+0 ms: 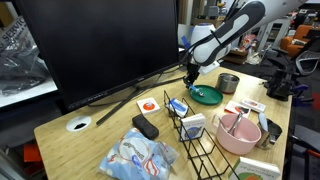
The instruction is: Pick up the spoon from the green plate and put it in the pink bowl
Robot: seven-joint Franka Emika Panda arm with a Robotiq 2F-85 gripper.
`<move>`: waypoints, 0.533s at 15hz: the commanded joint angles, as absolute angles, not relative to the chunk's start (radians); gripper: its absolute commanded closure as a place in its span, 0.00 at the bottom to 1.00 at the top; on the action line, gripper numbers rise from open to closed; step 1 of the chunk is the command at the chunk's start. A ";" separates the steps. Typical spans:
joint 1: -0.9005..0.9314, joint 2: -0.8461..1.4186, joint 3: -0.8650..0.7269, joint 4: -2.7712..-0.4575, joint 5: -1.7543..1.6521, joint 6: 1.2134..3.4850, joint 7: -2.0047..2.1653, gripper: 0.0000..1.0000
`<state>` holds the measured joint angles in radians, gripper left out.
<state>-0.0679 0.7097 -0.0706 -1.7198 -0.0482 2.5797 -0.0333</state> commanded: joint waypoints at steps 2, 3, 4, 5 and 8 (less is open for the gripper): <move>-0.089 0.677 -0.055 -1.756 -0.033 2.596 -0.048 0.74; -0.090 0.673 -0.056 -1.760 -0.033 2.598 -0.046 0.75; -0.088 0.666 -0.061 -1.765 -0.036 2.601 -0.042 0.77; -0.088 0.657 -0.064 -1.771 -0.038 2.601 -0.041 0.79; -0.094 0.613 -0.059 -1.798 -0.035 2.610 -0.048 0.79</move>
